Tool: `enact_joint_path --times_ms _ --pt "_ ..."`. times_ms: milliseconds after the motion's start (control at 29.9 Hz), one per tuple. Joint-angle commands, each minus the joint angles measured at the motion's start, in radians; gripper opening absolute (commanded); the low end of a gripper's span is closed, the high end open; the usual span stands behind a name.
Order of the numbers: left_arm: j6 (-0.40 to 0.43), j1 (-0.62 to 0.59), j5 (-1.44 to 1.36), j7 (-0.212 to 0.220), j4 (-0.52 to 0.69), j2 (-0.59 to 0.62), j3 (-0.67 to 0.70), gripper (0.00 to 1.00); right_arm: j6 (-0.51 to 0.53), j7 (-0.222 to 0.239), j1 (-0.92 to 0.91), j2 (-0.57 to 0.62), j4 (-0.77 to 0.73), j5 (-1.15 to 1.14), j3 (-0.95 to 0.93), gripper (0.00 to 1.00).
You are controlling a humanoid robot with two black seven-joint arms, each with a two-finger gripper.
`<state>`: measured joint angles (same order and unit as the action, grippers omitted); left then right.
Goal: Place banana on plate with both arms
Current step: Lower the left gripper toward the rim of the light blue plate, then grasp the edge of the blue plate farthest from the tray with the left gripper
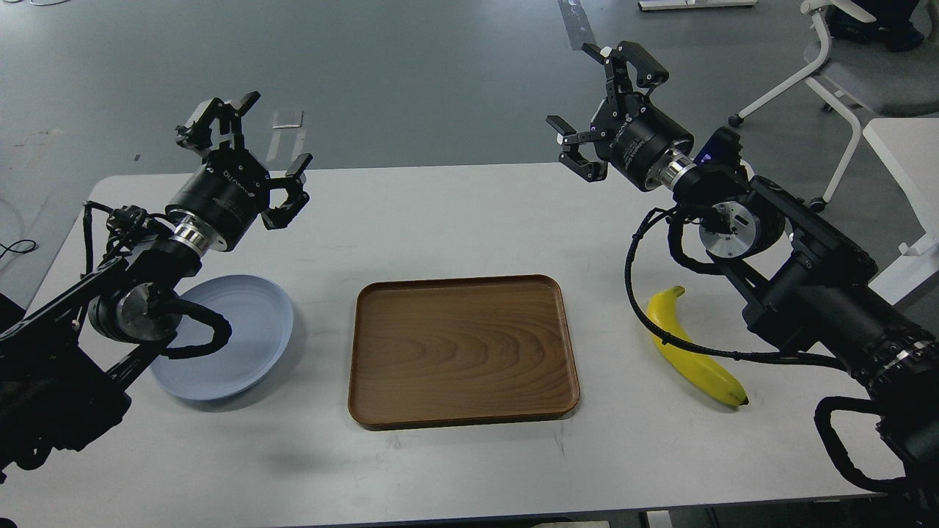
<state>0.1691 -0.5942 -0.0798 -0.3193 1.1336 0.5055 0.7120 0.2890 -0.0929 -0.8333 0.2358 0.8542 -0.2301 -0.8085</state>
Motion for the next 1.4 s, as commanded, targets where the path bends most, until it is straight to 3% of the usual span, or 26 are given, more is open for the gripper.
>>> enact_joint_path --times_ms 0,568,735,802,869,969,1170,1370 --pt "0.000 -0.001 0.000 -0.001 0.000 0.001 0.001 0.98 -0.002 -0.001 -0.003 0.002 0.002 0.000 0.000 1.00" --pt "-0.037 -0.015 -0.020 -0.009 0.000 0.027 -0.011 0.98 -0.036 -0.007 -0.003 -0.007 0.002 -0.002 0.002 1.00" --pt "-0.042 -0.036 -0.254 -0.011 0.043 0.065 -0.020 0.98 -0.047 -0.007 -0.003 -0.009 0.002 -0.002 0.002 1.00" --pt "-0.091 -0.042 -0.534 -0.012 0.081 0.085 -0.020 0.98 -0.048 -0.008 -0.003 -0.007 0.002 -0.002 0.002 1.00" --pt "-0.247 -0.035 -0.893 -0.011 0.098 0.097 -0.023 0.98 -0.048 -0.008 -0.003 -0.004 0.002 -0.002 0.002 1.00" --pt "-0.264 -0.026 -1.093 -0.012 0.098 0.143 -0.063 0.98 -0.048 -0.010 -0.003 -0.001 0.002 -0.002 0.002 1.00" --pt "-0.313 -0.041 -1.273 -0.015 0.095 0.332 -0.328 0.98 -0.050 -0.010 -0.001 0.000 0.002 -0.002 0.002 1.00" --pt "-0.424 -0.015 -1.292 -0.046 0.080 0.446 -0.468 0.98 -0.070 -0.011 0.000 -0.001 0.000 -0.002 0.000 1.00"
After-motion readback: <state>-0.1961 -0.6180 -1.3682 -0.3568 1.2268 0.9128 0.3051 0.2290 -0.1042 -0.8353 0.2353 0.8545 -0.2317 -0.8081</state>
